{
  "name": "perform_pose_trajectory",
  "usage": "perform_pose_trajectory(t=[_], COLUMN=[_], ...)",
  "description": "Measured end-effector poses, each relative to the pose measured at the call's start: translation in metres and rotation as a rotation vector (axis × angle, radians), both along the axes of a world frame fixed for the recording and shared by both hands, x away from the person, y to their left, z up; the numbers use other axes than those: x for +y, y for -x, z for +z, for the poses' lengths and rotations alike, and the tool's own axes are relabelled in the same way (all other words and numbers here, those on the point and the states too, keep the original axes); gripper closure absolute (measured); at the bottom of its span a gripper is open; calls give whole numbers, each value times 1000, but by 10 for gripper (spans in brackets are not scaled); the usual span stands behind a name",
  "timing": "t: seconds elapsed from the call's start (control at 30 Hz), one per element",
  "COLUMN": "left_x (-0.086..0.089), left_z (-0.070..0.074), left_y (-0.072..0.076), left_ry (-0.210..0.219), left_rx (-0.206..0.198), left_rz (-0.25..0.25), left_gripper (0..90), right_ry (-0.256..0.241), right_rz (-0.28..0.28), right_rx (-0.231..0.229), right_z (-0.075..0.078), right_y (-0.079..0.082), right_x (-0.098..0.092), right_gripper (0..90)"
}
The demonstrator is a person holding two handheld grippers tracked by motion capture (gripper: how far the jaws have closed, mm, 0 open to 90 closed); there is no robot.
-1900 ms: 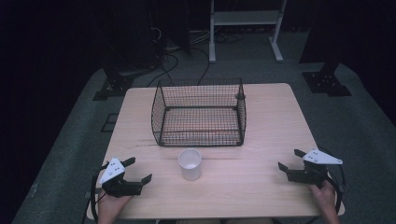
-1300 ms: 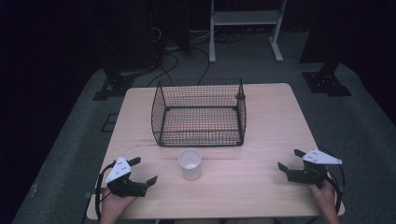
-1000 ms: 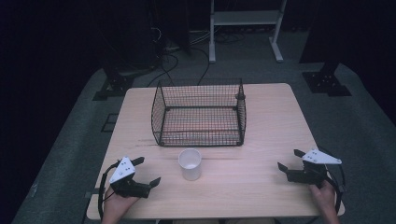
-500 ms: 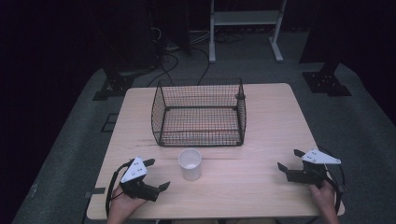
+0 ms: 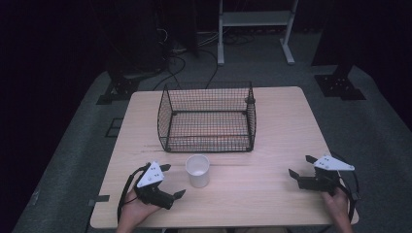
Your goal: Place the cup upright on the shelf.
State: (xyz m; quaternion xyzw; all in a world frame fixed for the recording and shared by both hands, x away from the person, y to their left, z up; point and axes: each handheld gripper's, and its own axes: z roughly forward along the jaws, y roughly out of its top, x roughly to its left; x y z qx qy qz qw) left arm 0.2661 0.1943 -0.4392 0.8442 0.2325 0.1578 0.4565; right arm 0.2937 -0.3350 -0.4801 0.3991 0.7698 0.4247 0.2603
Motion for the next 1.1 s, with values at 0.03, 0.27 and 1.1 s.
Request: perform_pose_trajectory(t=[0.03, 0.27, 1.1], left_x=[-2, -15, -46], left_z=[1, 4, 2], left_y=[-1, -9, -34], left_ry=[-9, -36, -115], left_rx=[0, 12, 99], left_rz=[-5, -30, -43], left_gripper=[24, 23, 25], right_ry=[-1, 2, 3], right_rz=[1, 3, 8], right_rx=[-1, -1, -4], right_z=[0, 0, 0], right_y=[0, 0, 0], right_x=[0, 0, 0], right_gripper=[131, 131, 131])
